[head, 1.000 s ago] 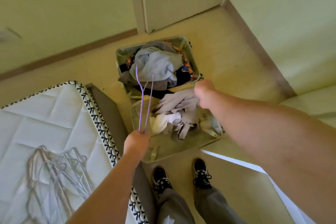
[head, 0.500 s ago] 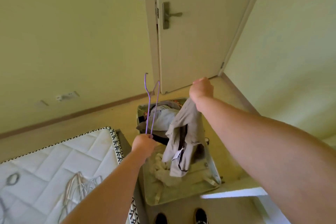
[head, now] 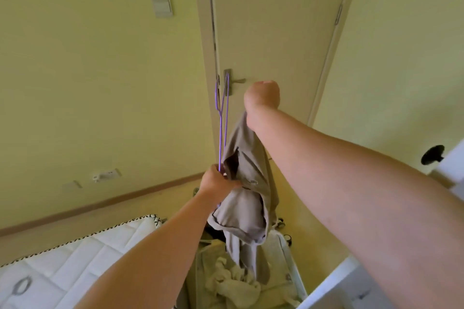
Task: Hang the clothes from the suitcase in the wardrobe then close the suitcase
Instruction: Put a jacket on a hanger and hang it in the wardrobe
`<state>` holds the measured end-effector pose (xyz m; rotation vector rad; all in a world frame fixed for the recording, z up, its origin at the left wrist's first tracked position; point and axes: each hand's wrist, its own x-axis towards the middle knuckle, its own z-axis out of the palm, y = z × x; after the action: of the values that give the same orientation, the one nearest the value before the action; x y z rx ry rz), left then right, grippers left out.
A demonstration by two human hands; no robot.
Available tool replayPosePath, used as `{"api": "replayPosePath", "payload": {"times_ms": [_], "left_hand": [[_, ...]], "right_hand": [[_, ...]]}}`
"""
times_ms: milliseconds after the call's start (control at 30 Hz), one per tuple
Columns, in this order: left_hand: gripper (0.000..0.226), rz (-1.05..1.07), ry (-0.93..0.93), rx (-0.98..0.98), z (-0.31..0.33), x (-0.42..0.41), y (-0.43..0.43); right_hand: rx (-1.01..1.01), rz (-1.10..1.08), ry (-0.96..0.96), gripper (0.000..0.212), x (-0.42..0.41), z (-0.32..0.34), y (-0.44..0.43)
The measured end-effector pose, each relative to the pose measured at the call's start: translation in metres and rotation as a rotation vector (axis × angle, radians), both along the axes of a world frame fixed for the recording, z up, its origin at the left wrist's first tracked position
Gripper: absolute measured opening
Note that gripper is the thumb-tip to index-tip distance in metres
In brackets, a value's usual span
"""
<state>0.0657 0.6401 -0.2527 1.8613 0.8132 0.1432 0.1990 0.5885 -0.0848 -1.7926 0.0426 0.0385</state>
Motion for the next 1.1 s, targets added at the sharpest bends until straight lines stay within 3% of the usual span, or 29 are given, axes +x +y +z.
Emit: {"api": "replayPosePath", "payload": {"times_ms": [200,433,667,767,867,933,1033,1100], "left_hand": [[0.039,0.126,-0.284,0.145,0.059,0.026,0.003],[0.028,0.131,-0.574,0.104,0.152,0.060,0.017],[0.037,0.153,-0.538,0.299,0.206,0.077,0.029],[0.039,0.133,-0.483,0.331,0.216,0.081,0.027],[0.040,0.098,-0.440,0.402,0.221,0.088,0.022],[0.039,0.075,-0.417,0.441,0.224,0.090,0.018],[0.038,0.042,-0.383,0.444,0.229,0.090,0.013],[0.039,0.043,-0.358,0.451,0.231,0.086,0.017]], "right_hand": [[0.100,0.064,-0.071,0.032,-0.004,0.041,-0.011],[0.325,0.042,-0.033,0.024,-0.006,0.060,-0.014],[0.315,0.154,-0.037,0.031,-0.026,0.039,-0.028],[0.164,0.133,-0.207,0.030,-0.039,0.007,-0.028],[-0.151,0.083,-0.454,0.034,-0.058,-0.029,-0.026],[-0.401,0.129,-0.542,0.050,-0.069,-0.049,-0.022],[-0.744,0.329,-0.328,0.067,-0.067,-0.065,-0.015],[-0.797,0.429,-0.165,0.049,-0.063,-0.067,-0.016]]}}
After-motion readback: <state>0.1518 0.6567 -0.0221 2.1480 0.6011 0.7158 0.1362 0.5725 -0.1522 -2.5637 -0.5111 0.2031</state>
